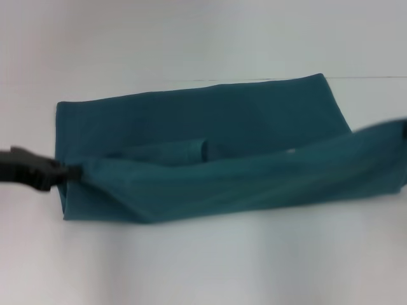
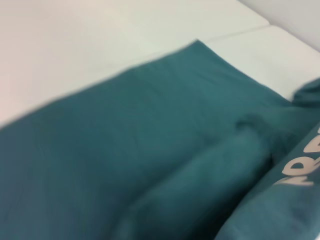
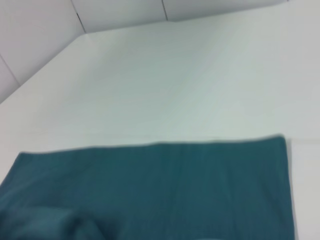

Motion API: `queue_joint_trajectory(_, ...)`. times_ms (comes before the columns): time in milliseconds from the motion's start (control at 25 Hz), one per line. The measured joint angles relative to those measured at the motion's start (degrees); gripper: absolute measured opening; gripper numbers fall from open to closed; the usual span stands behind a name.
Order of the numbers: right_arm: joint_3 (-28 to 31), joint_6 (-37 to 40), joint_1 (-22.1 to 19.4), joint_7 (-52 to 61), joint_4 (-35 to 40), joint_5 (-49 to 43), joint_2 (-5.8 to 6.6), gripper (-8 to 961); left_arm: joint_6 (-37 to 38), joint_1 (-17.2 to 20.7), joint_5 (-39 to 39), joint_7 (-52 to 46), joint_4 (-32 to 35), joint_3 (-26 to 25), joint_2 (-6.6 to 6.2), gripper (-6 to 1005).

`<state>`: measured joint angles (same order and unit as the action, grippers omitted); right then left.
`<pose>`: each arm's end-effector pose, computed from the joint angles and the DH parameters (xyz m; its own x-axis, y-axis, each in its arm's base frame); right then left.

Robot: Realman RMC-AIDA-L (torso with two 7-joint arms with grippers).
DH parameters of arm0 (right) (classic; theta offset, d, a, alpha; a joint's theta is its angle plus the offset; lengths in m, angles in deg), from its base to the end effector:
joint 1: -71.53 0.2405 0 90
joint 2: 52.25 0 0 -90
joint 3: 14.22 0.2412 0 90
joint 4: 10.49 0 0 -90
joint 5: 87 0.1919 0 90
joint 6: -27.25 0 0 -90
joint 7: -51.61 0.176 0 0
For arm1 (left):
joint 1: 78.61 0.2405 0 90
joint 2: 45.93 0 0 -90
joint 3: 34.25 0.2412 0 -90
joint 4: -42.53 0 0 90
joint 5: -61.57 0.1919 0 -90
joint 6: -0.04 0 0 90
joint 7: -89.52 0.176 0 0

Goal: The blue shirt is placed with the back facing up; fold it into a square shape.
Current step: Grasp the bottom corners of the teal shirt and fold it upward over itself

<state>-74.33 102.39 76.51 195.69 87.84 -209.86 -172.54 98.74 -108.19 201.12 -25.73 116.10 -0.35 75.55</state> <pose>0.2315 0.3074 0.0898 0.5615 -0.6207 -0.5472 -0.8233 -0.3525 -0.4450 -0.2452 0.3246 0.0558 0.7216 0.6442 0.2537 0.6911 -0.6480 -0.3201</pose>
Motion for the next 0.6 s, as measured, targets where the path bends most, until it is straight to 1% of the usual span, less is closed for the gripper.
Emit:
queue_joint_trajectory(120, 1.3, -0.1, 6.1, 2.0, -0.8, -4.1, 0.14, 86, -3.1, -2.6, 0.0, 0.0, -2.6, -1.0, -1.26, 41)
queue_joint_trajectory(160, 1.8, -0.1, 8.0, 2.4, -1.1, -5.8, 0.17, 86, -3.1, -2.6, 0.0, 0.0, -2.6, -1.0, -1.26, 41)
queue_joint_trajectory(200, 2.2, -0.1, 10.1, 2.9, -1.6, -8.0, 0.18, 87, -5.9, -4.3, -0.1, 0.0, -4.7, -1.5, -1.86, 41)
queue_joint_trajectory(320, 3.4, -0.2, 15.9, 4.0, -3.7, -13.7, 0.3, 89, -9.7, -5.6, -0.6, -0.1, -7.6, -1.5, -2.75, 41)
queue_joint_trajectory(480, 5.5, -0.4, 21.8, 4.3, -6.4, -18.1, 0.47, 92, -13.3, -6.5, -2.3, -0.1, -9.9, -1.9, -3.93, 41)
queue_joint_trajectory(600, 6.7, -2.0, 25.3, 4.0, -9.1, -20.6, 0.64, 94, -15.6, -6.6, -4.1, -0.1, -10.9, -2.0, -4.63, 41)
